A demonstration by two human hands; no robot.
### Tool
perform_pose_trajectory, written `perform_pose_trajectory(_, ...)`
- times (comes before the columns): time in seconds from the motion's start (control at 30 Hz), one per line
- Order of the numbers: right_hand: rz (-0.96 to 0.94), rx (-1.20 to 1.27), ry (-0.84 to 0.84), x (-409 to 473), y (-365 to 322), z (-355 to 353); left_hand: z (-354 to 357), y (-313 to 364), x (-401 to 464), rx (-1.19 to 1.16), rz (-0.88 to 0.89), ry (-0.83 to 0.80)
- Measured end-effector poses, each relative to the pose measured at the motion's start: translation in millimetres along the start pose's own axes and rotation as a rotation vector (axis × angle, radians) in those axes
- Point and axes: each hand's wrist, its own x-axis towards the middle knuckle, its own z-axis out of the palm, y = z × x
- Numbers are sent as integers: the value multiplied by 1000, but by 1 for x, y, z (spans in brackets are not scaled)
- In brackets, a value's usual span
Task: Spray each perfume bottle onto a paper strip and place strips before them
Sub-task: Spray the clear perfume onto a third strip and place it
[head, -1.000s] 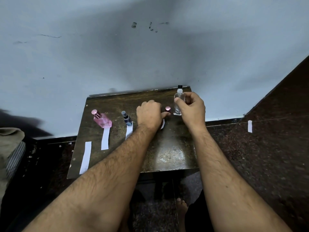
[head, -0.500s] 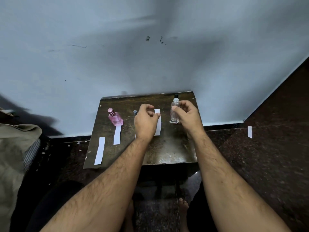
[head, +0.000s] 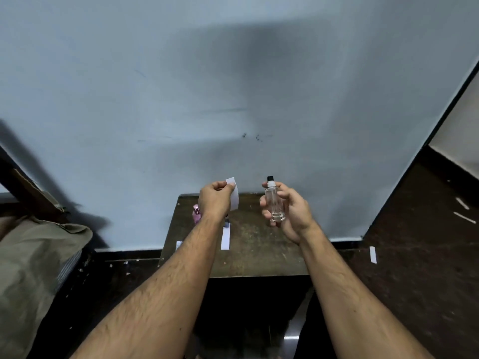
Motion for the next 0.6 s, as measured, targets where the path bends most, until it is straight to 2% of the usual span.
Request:
perform_pose_trajectory(0.17, -2, 60, -92, -21, -28, 30, -27, 34, -14, -62, 68, -1)
perform_pose_trajectory(0.33, -37, 20, -178, -41, -48, 56, -47, 60, -25, -101, 98, -4)
perform_pose_trajectory(0.6, -96, -21, -142, -52, -76, 88, -72, 93, -35, -216, 103, -22)
